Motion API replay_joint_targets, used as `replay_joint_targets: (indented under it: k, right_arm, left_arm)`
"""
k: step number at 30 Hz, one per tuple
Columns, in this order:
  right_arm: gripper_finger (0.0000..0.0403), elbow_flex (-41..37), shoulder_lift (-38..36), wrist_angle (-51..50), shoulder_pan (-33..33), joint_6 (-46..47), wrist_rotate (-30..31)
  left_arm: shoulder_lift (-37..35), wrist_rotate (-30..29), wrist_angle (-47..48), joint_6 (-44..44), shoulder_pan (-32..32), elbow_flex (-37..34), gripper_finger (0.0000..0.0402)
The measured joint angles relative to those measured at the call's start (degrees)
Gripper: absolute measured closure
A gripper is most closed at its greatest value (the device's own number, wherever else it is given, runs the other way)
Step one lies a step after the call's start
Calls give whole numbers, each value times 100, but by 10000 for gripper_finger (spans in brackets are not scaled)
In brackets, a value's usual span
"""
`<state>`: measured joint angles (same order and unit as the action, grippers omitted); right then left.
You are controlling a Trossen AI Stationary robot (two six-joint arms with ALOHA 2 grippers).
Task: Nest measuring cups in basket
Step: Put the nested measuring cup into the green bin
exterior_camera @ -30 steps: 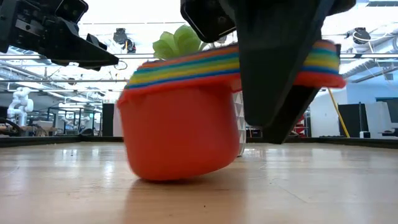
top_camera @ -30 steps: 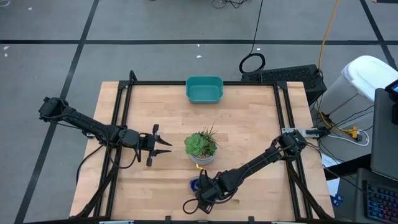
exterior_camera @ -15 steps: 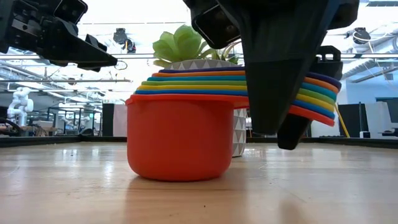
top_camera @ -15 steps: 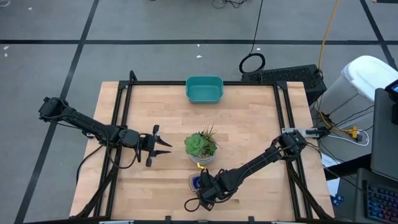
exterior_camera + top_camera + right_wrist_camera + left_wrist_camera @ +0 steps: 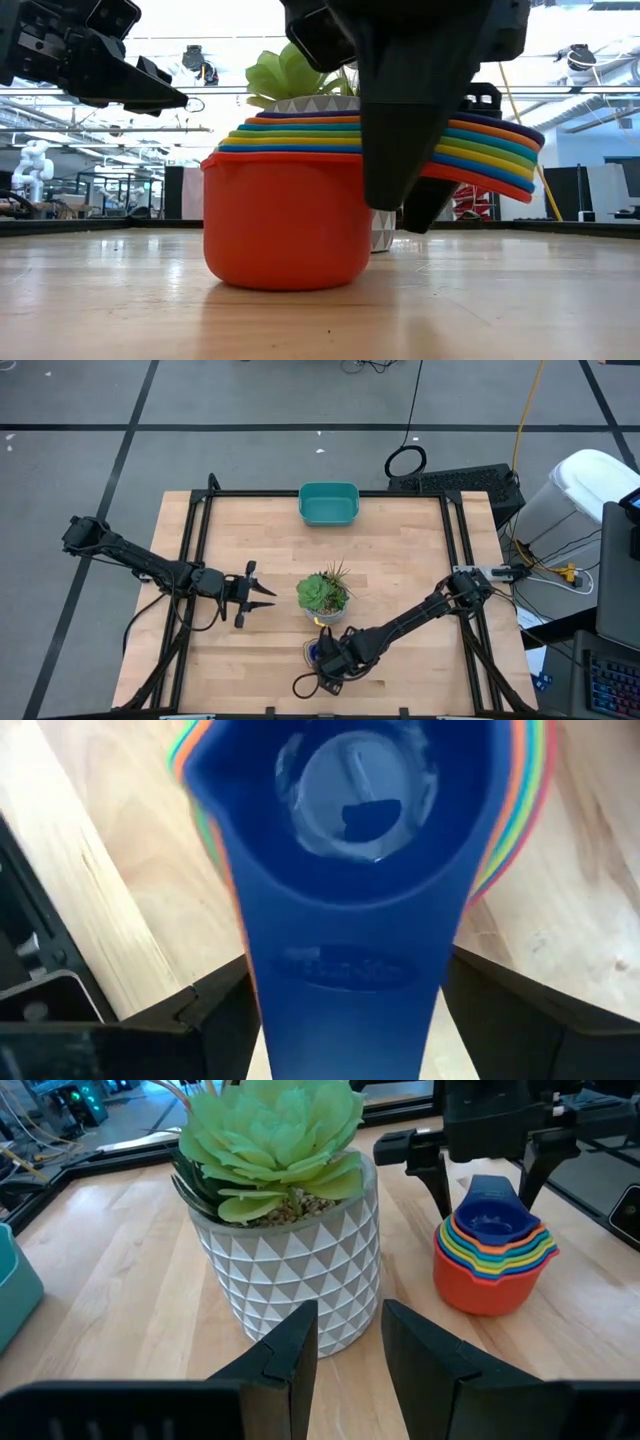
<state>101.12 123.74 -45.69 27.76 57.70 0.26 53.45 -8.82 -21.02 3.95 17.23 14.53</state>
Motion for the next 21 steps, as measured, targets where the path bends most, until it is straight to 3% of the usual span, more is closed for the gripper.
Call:
replay_joint_targets:
  k: [21]
  right_arm:
    - [194, 0, 0, -46, 3, -647, 463]
  left_arm:
    - [0, -2, 9, -144, -1, 1, 284]
